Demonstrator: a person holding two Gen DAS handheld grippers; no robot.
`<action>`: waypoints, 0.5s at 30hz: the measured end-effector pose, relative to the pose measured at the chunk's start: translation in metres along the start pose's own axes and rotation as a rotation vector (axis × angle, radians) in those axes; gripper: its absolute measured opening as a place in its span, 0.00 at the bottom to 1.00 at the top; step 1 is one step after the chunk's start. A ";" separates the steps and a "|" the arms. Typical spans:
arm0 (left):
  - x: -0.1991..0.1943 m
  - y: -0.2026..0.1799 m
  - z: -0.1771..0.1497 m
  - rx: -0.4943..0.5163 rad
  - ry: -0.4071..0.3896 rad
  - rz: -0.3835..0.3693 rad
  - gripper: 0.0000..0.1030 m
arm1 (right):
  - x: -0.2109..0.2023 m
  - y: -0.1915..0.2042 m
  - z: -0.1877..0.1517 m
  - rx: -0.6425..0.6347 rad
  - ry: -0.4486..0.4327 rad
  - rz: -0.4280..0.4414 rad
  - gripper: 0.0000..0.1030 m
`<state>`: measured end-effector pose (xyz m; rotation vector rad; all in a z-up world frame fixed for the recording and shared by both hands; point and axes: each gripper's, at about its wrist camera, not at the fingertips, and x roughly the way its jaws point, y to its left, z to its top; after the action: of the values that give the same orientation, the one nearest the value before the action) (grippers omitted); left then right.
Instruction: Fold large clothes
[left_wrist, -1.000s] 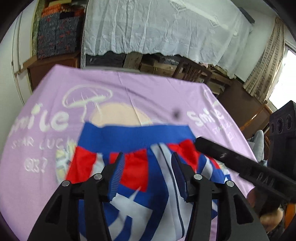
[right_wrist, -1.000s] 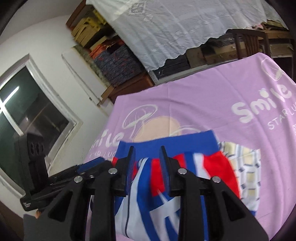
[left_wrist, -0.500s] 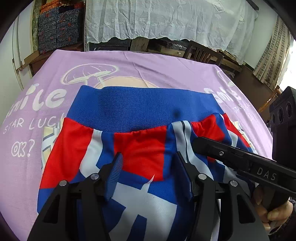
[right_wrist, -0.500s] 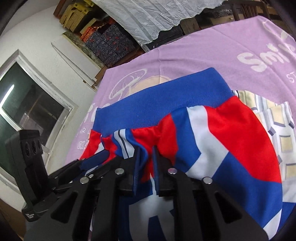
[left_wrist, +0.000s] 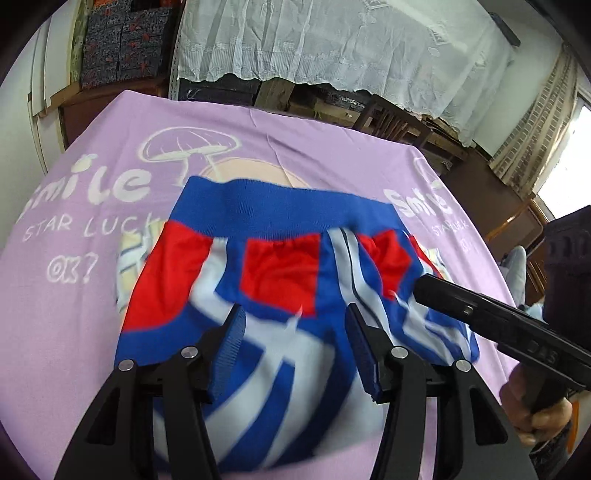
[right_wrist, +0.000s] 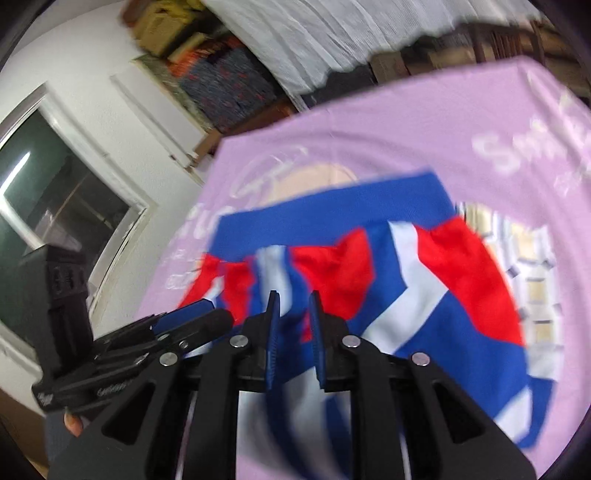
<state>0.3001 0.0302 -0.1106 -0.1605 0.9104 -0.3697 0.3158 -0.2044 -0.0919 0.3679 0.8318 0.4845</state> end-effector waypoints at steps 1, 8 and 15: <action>-0.004 -0.001 -0.005 -0.001 0.006 -0.020 0.54 | -0.008 0.007 -0.006 -0.019 0.001 0.001 0.16; 0.008 -0.021 -0.037 0.106 0.047 0.025 0.55 | -0.018 0.017 -0.042 -0.021 0.055 0.012 0.16; 0.030 -0.052 -0.058 0.299 -0.004 0.245 0.57 | 0.014 -0.025 -0.061 0.095 0.120 0.023 0.00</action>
<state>0.2583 -0.0283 -0.1525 0.2239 0.8491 -0.2732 0.2837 -0.2104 -0.1505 0.4392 0.9698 0.4934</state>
